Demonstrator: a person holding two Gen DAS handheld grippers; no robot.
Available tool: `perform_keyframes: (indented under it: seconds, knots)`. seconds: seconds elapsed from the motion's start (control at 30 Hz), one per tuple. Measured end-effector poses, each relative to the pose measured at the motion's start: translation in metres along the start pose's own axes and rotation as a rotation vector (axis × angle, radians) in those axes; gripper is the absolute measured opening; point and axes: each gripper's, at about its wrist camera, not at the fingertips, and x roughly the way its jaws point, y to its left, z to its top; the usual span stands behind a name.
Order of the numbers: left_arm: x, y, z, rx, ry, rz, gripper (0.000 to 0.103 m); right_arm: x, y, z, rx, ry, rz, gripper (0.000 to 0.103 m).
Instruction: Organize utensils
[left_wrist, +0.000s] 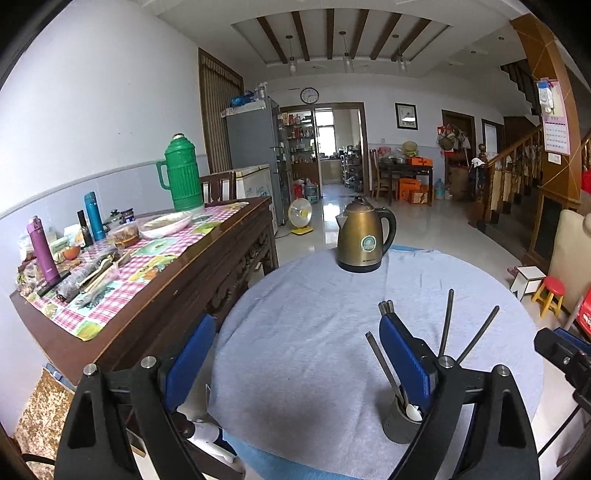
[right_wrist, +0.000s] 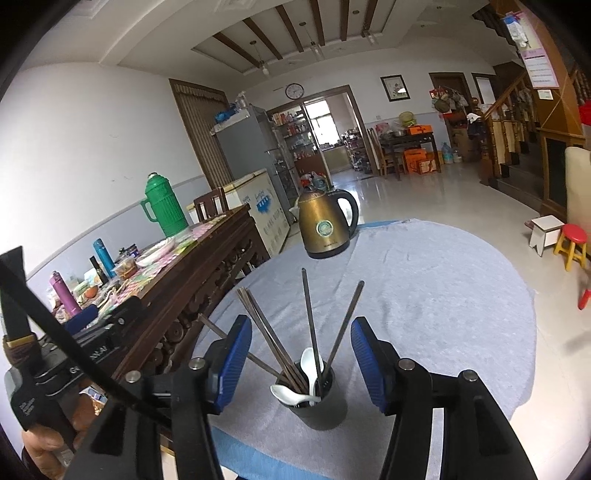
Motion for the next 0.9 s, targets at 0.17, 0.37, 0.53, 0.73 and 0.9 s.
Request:
perform_keyframes:
  seconds: [0.17, 0.37, 0.53, 0.73, 0.9]
  knots:
    - [-0.015, -0.004, -0.001, 0.023, -0.011, 0.008, 0.095, -0.002, -0.004, -0.005, 0.041, 0.069, -0.01, 0.065]
    - [-0.035, -0.009, -0.007, 0.042, -0.009, 0.016, 0.096, -0.008, -0.007, -0.019, 0.09, 0.136, 0.0, 0.065]
    - [-0.056, -0.01, -0.016, 0.063, 0.005, 0.019, 0.096, -0.035, 0.002, -0.027, 0.076, 0.117, 0.005, 0.065]
    - [-0.09, 0.003, -0.027, 0.044, -0.018, 0.002, 0.103, -0.08, 0.015, -0.039, 0.033, 0.064, 0.003, 0.077]
    - [-0.079, 0.01, -0.026, 0.021, 0.001, 0.025, 0.103, -0.066, 0.013, -0.043, 0.049, 0.082, -0.032, 0.078]
